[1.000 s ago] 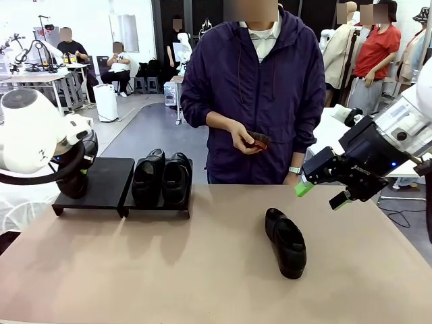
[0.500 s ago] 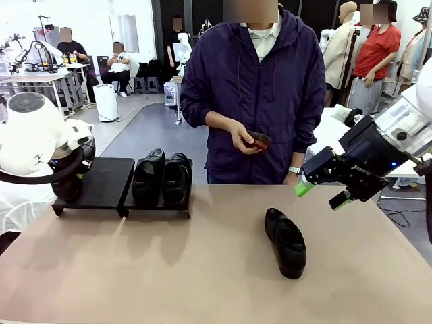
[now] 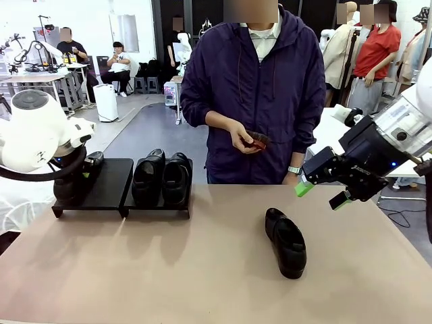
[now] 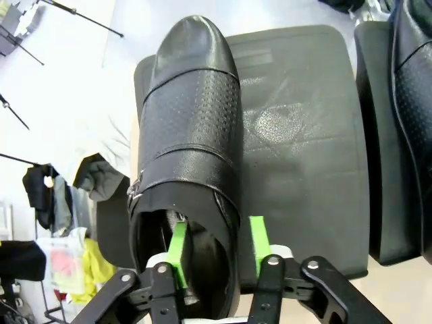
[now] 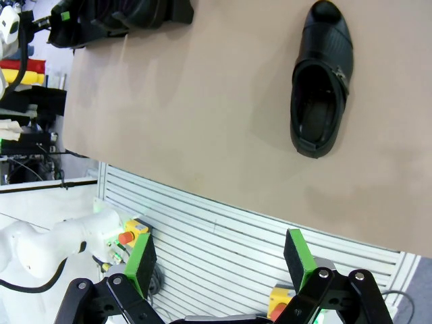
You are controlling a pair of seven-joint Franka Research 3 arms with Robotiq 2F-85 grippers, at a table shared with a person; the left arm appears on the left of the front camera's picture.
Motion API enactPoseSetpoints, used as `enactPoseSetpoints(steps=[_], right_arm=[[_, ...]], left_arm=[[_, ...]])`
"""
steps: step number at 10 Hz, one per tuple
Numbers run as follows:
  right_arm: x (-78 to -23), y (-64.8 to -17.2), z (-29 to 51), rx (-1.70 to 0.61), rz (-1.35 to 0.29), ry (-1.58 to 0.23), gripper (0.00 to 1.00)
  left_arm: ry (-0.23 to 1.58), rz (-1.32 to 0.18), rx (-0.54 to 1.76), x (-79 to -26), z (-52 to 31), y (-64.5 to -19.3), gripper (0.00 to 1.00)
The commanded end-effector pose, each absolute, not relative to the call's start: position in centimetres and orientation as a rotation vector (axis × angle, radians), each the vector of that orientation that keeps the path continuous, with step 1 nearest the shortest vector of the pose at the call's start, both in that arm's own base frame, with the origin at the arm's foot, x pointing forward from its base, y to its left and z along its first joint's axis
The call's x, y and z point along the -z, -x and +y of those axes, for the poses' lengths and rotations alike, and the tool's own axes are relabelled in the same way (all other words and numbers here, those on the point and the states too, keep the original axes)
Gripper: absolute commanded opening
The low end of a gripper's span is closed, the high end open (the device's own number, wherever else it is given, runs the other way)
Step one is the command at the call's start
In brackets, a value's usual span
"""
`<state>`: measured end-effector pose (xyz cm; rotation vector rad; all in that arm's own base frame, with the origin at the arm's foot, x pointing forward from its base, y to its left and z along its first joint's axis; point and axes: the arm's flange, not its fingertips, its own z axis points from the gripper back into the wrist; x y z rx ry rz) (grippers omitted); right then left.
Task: Organize the shoes by placing them on the stand.
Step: Place the Shoe from the middle of the table onto the Shoes Stand.
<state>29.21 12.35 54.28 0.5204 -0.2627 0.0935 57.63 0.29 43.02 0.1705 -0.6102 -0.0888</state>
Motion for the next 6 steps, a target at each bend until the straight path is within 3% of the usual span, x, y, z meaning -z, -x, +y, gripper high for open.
enactPoseSetpoints(steps=[1, 3, 6], right_arm=[[-54.4, -29.4, 12.3, -0.115, -0.263, -0.550, 1.00], [-54.4, -29.4, 12.3, -0.115, -0.263, -0.550, 1.00], [-54.4, -29.4, 12.3, -0.115, -0.263, -0.550, 1.00]], left_arm=[[-0.193, -0.632, 0.062, -43.0, 0.1, -57.9, 1.00], [-0.175, -0.659, 0.036, -44.1, 0.5, -57.4, 1.00], [-0.014, -0.671, -0.100, -50.3, 2.7, -53.4, 1.00]])
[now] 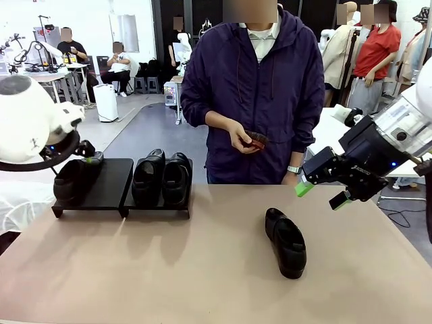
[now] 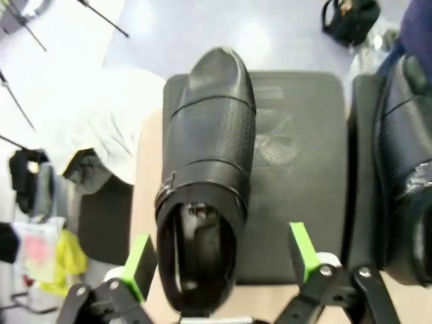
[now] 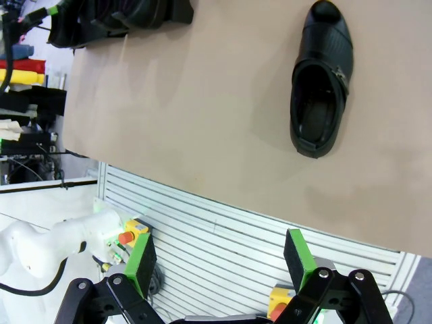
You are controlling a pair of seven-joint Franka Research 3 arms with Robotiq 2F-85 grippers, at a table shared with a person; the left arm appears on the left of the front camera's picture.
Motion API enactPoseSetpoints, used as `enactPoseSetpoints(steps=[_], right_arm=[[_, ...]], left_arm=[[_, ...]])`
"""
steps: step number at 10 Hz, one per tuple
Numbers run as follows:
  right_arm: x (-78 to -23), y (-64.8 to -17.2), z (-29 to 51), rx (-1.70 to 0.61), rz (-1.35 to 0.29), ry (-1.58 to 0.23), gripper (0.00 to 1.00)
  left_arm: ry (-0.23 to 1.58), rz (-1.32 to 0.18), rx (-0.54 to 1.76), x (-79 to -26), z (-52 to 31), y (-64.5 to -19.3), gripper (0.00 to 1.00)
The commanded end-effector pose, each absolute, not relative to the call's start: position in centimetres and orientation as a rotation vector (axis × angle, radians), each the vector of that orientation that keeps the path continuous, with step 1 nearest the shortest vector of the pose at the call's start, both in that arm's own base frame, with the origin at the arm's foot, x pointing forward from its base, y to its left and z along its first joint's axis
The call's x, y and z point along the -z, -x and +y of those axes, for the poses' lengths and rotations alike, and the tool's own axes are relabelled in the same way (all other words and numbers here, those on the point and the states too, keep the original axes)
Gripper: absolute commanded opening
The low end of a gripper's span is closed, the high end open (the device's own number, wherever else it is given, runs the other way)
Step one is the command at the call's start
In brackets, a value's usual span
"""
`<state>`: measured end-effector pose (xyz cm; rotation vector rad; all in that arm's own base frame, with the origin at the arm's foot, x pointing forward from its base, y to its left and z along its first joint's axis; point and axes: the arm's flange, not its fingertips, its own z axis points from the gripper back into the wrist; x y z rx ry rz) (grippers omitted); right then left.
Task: Organize the shoes by placing them on the stand.
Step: Place the Shoe from the middle of the table onto the Shoes Stand.
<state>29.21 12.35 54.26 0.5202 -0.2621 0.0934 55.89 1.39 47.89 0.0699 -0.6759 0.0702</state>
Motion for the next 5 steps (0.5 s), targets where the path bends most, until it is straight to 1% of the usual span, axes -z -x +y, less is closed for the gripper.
enactPoseSetpoints(steps=[1, 2, 3, 4, 5], right_arm=[[-54.4, -29.4, 12.3, -0.115, -0.263, -0.550, 1.00], [-54.4, -29.4, 12.3, -0.115, -0.263, -0.550, 1.00], [-54.4, -29.4, 12.3, -0.115, -0.263, -0.550, 1.00], [-54.4, -29.4, 12.3, -0.115, -0.263, -0.550, 1.00], [-54.4, -29.4, 12.3, -0.115, -0.263, -0.550, 1.00]], left_arm=[[0.024, -0.626, -0.106, -52.6, 3.8, -51.6, 1.00], [0.093, -0.503, -0.018, -55.3, 5.2, -49.1, 1.00], [0.123, -0.469, 0.087, -57.5, 6.3, -47.2, 1.00], [0.169, -0.371, 0.247, -60.2, 7.8, -44.7, 1.00], [0.204, -0.222, 0.377, -61.7, 9.4, -43.1, 1.00]])
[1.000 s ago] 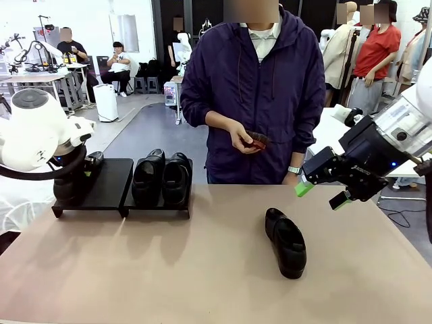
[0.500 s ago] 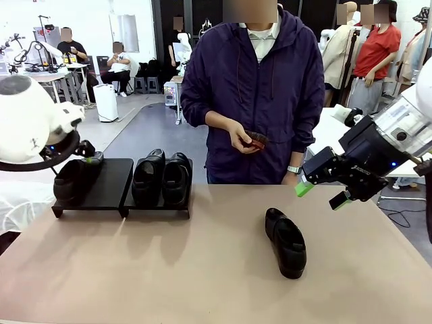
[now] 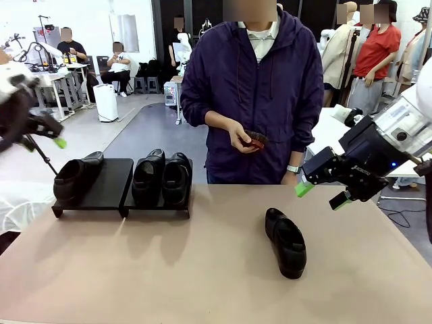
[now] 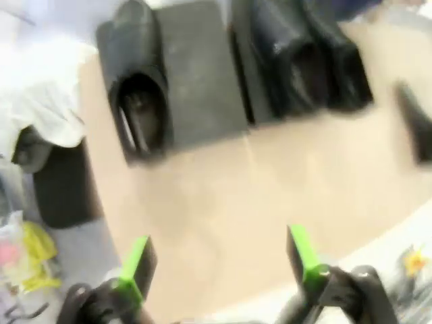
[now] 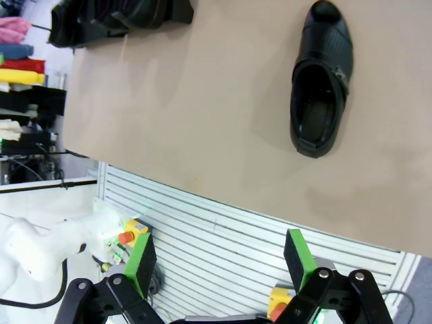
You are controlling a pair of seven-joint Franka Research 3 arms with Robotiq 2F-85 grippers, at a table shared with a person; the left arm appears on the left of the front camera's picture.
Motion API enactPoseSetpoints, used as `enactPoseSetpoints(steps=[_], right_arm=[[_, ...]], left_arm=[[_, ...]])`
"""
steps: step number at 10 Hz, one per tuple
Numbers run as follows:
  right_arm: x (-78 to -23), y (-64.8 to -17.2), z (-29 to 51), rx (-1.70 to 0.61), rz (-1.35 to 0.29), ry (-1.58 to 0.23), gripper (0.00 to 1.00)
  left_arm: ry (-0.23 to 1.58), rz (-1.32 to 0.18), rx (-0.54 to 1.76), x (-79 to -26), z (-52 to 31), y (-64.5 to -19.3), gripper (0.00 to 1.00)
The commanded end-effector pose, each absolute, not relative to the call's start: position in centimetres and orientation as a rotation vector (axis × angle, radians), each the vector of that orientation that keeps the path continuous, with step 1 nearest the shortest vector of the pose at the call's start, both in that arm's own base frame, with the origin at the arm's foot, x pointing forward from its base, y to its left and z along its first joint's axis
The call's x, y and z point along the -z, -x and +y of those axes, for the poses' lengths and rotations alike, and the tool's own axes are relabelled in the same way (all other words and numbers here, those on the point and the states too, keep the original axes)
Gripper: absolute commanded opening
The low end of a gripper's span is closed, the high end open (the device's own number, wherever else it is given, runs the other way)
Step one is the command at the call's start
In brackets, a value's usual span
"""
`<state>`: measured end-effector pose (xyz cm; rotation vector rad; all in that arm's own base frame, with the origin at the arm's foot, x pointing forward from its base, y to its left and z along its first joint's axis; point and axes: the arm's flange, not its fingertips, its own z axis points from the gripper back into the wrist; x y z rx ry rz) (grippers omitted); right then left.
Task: Organize the shoes by placing them on the stand.
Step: Place the Shoe from the middle of the table onto the Shoes Stand.
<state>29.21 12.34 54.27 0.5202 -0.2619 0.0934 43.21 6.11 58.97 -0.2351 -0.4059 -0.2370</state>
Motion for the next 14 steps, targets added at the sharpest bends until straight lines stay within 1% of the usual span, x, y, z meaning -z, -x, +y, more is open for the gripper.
enactPoseSetpoints(steps=[1, 2, 3, 4, 5, 6, 7, 9, 10, 14], right_arm=[[-54.4, -29.4, 12.3, -0.115, -0.263, -0.550, 1.00], [-54.4, -29.4, 12.3, -0.115, -0.263, -0.550, 1.00], [-54.4, -29.4, 12.3, -0.115, -0.263, -0.550, 1.00], [-54.4, -29.4, 12.3, -0.115, -0.263, -0.550, 1.00], [-54.4, -29.4, 12.3, -0.115, -0.263, -0.550, 1.00], [-54.4, -29.4, 12.3, -0.115, -0.263, -0.550, 1.00], [-54.4, -29.4, 12.3, -0.115, -0.263, -0.550, 1.00], [-54.4, -29.4, 12.3, -0.115, -0.263, -0.550, 1.00], [-54.4, -29.4, 12.3, -0.115, -0.263, -0.550, 1.00], [-54.4, -29.4, 12.3, -0.115, -0.263, -0.550, 1.00]], left_arm=[[0.381, -0.071, 0.567, -62.9, 10.5, -41.6, 1.00], [0.450, 0.010, 0.642, -62.4, 10.0, -40.5, 1.00], [0.481, -0.007, 0.656, -60.7, 8.5, -39.3, 1.00], [0.481, -0.087, 0.681, -58.7, 6.4, -36.8, 1.00], [0.478, -0.205, 0.647, -57.5, 5.2, -34.5, 1.00], [0.472, -0.294, 0.600, -56.6, 4.7, -32.6, 1.00], [0.477, -0.371, 0.492, -55.8, 4.8, -31.2, 1.00], [0.639, -0.546, 0.276, -53.1, 6.6, -28.8, 1.00], [0.519, -0.336, 0.487, -56.1, 5.7, -32.1, 1.00], [0.519, -0.336, 0.487, -56.1, 5.7, -32.1, 1.00]])
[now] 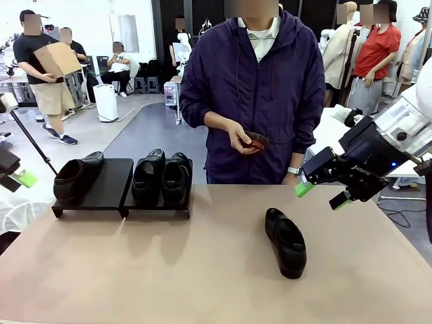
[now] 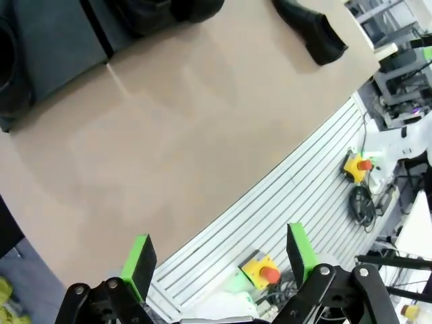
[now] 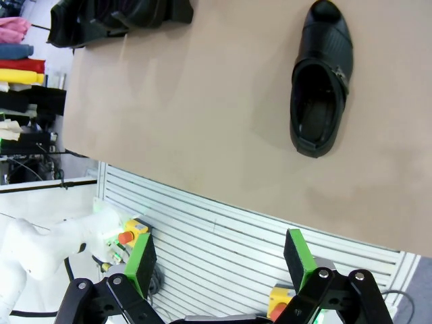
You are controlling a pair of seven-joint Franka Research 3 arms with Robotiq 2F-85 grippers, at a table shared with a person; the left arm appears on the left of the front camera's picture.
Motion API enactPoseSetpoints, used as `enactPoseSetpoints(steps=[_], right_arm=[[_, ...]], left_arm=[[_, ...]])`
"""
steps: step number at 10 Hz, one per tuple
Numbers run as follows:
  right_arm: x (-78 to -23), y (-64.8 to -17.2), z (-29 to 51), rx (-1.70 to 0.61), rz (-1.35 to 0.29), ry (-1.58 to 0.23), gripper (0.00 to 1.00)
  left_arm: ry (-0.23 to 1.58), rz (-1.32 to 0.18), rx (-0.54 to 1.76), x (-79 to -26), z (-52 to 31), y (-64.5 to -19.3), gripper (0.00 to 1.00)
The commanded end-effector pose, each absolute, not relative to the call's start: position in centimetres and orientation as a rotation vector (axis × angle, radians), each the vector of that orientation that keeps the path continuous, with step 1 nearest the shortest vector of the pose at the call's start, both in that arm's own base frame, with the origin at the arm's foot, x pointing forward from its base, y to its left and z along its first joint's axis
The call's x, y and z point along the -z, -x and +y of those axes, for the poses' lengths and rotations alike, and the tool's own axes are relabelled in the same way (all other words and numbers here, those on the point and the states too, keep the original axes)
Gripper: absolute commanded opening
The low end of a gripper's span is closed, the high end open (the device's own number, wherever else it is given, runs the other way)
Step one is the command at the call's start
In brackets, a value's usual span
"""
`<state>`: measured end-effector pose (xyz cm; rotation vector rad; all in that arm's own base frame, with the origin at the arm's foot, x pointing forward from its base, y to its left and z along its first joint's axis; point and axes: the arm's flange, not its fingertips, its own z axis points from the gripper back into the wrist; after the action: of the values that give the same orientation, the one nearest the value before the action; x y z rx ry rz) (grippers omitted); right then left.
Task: Organize the shoes by placing them on the stand.
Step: Place the Shoe from the middle of the table onto the Shoes Stand, then pick up one Shoe and place it in the middle of the table.
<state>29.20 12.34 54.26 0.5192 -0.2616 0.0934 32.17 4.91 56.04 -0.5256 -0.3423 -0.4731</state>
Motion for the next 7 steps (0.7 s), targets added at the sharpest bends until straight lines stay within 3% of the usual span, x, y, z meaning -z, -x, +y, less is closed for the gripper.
enactPoseSetpoints(steps=[1, 7], right_arm=[[-54.38, -29.40, 12.26, -0.115, -0.263, -0.550, 1.00], [-54.38, -29.40, 12.26, -0.115, -0.263, -0.550, 1.00]], left_arm=[[0.519, -0.336, 0.487, -56.14, 5.67, -32.15, 1.00], [0.519, -0.336, 0.487, -56.14, 5.67, -32.15, 1.00]])
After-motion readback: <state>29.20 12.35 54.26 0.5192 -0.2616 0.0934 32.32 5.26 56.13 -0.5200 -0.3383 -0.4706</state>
